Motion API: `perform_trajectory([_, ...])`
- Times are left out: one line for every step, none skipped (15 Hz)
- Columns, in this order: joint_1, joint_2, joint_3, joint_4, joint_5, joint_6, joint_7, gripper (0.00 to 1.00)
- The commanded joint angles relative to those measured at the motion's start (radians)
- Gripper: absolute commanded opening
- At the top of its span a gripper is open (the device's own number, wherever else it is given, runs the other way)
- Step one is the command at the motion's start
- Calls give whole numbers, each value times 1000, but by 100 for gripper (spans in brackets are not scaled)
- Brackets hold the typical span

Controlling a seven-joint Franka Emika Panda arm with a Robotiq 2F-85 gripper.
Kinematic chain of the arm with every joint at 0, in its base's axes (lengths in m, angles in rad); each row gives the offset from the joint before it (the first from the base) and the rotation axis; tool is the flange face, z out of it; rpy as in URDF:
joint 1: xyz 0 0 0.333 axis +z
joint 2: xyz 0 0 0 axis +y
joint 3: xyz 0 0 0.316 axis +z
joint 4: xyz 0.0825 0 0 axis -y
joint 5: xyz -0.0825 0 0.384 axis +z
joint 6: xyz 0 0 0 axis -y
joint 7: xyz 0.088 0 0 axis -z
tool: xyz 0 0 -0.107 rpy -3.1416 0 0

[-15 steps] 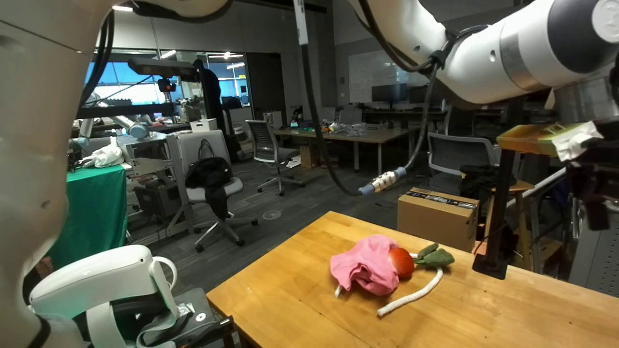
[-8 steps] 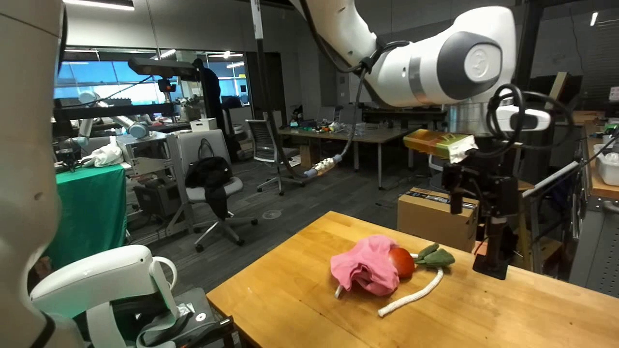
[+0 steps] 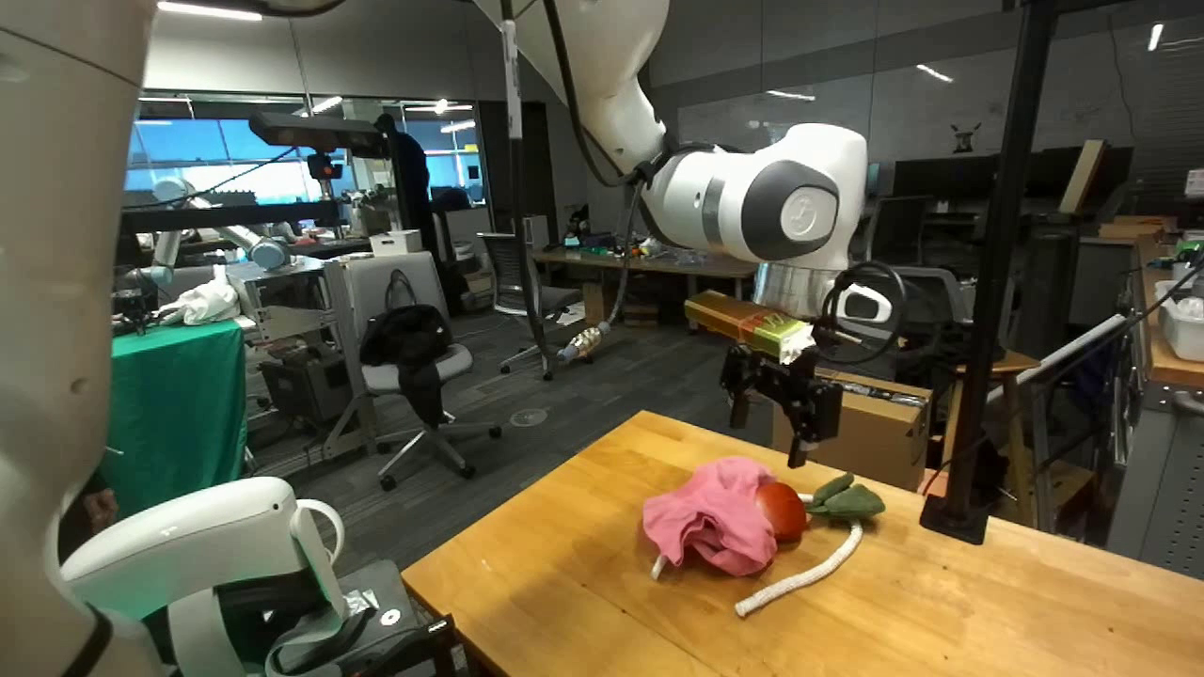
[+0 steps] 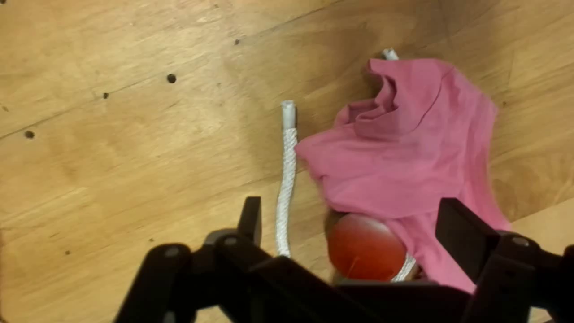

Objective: Separate the objects on the table.

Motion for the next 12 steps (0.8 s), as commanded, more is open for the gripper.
perform_trajectory([9, 46, 36, 15, 54, -23, -104, 100])
perform_trajectory([14, 59, 41, 16, 57, -25, -112, 100])
perform_trajectory([23, 84, 41, 21, 48, -26, -106, 100])
perform_trajectory([31, 91, 39, 18, 38, -23, -97, 100])
perform_trajectory([38, 105, 36, 17, 35, -13, -87, 100])
perform_trajectory([43, 115, 35, 13, 37, 2, -78, 100])
perform_trajectory([44, 131, 38, 16, 50, 15, -73, 100])
perform_trajectory([47, 142, 35, 11, 52, 41, -61, 100])
perform_trajectory([49, 152, 38, 10, 62, 69, -50, 100])
perform_trajectory([53, 164, 36, 8, 65, 103, -36, 100])
perform_trajectory([56, 179, 33, 9, 70, 138, -22, 100])
perform_trajectory([59, 186, 33, 8, 73, 165, -10, 100])
